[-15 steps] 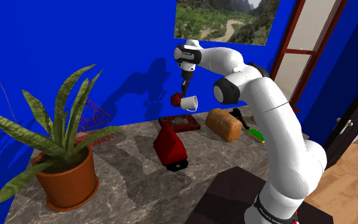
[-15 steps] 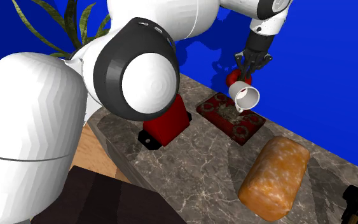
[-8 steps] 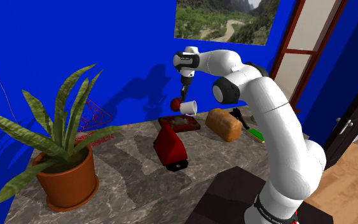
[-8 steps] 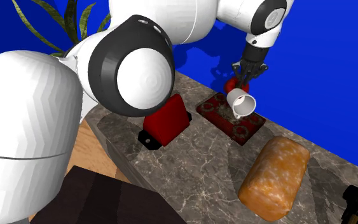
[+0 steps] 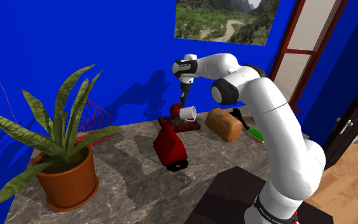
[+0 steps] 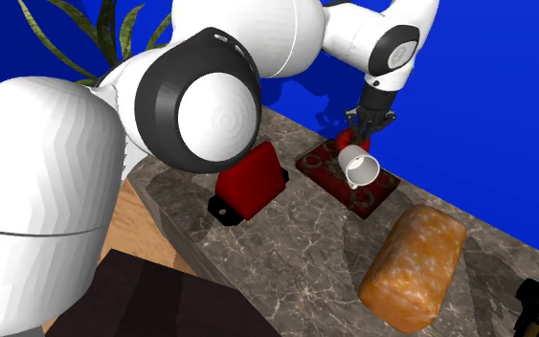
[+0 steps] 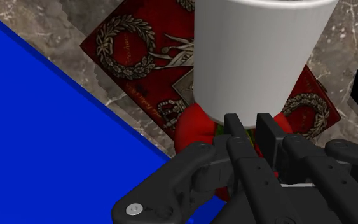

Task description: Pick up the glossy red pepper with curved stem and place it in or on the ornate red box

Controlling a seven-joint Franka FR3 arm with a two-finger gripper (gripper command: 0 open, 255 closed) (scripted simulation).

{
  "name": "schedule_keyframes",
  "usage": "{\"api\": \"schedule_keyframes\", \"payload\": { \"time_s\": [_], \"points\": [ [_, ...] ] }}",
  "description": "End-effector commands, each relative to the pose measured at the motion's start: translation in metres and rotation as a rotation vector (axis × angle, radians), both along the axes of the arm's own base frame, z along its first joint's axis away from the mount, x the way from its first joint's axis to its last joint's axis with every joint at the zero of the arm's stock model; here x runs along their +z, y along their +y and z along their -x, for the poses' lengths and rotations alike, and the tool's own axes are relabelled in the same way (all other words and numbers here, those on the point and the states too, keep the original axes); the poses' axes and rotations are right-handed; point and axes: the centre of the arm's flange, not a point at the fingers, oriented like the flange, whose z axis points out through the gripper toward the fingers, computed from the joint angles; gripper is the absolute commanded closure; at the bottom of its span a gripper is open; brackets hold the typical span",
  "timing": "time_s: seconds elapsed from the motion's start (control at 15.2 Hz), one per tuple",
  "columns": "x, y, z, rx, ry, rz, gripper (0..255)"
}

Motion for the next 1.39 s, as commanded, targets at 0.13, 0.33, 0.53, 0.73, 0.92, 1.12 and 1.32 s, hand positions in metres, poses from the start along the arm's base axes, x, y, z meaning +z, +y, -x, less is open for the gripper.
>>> {"api": "schedule_keyframes", "payload": {
  "time_s": [0.13,0.33,0.53,0.73,0.92,1.12,1.32],
  "points": [
    [-0.014,0.000,-0.001,0.000,-0.001,0.001,255],
    [-0.014,0.000,-0.001,0.000,-0.001,0.001,255],
    [-0.014,0.000,-0.001,0.000,-0.001,0.001,255],
    [-0.014,0.000,-0.001,0.000,-0.001,0.001,0],
    [-0.014,0.000,-0.001,0.000,-0.001,0.001,0],
    [0.012,-0.001,0.000,0.000,-0.001,0.001,0],
    [0.036,-0.002,0.000,0.000,-0.001,0.001,0]
  ]
}}
